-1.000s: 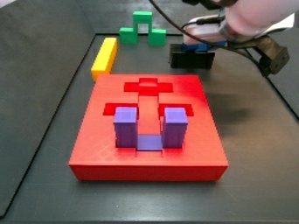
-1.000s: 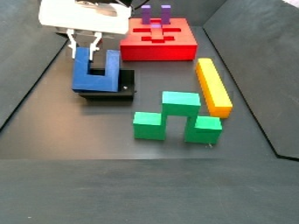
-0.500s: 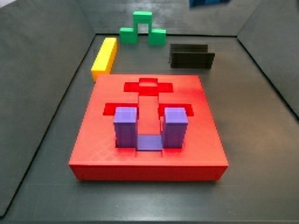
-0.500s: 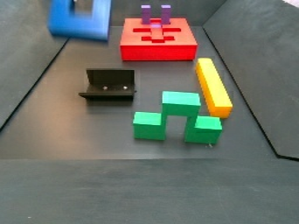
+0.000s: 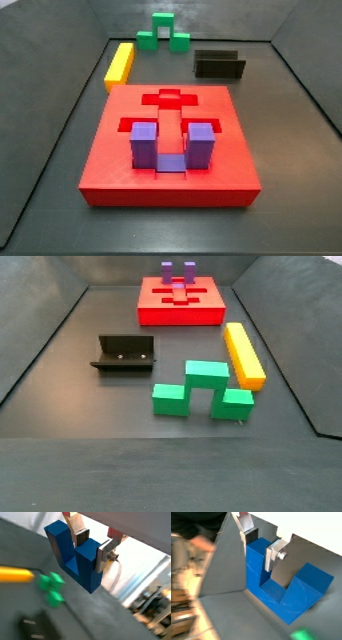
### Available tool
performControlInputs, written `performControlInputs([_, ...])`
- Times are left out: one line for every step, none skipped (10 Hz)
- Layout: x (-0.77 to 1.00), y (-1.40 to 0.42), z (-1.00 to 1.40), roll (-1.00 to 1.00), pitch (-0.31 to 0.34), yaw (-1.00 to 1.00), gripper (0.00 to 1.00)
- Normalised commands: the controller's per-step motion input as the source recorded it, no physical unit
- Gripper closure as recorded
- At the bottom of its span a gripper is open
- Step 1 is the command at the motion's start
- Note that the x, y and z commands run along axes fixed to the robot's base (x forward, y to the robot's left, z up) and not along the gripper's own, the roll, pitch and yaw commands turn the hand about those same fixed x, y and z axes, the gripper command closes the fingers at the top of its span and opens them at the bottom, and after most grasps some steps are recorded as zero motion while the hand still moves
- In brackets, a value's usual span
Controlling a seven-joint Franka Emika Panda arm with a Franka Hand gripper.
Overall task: Pick up the blue object. Move up. Place the blue object on the fixture. Regrasp the blue object. Move to above the board. Insert the blue object.
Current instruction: Move to above the board.
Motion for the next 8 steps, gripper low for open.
performControlInputs([-1.4, -1.26, 0.26, -1.0, 0.135, -0.14, 1.0])
performControlInputs([-1.4, -1.22, 0.23, -1.0, 0.13, -0.13, 1.0])
performControlInputs([-1.4, -1.22, 0.24, -1.0, 0.141, -0.12, 1.0])
performControlInputs([-1.4, -1.21, 0.25, -1.0, 0.151, -0.11, 1.0])
performControlInputs([-0.86, -0.71, 0.15, -1.0, 0.151, -0.1, 1.0])
performControlInputs([-0.4, -0.29, 0.05, -1.0, 0.154, -0.09, 1.0])
performControlInputs([-0.21, -0.15, 0.03, -1.0, 0.155, -0.07, 1.0])
performControlInputs([-0.13, -0.08, 0.03, -1.0, 0.135, -0.05, 1.0])
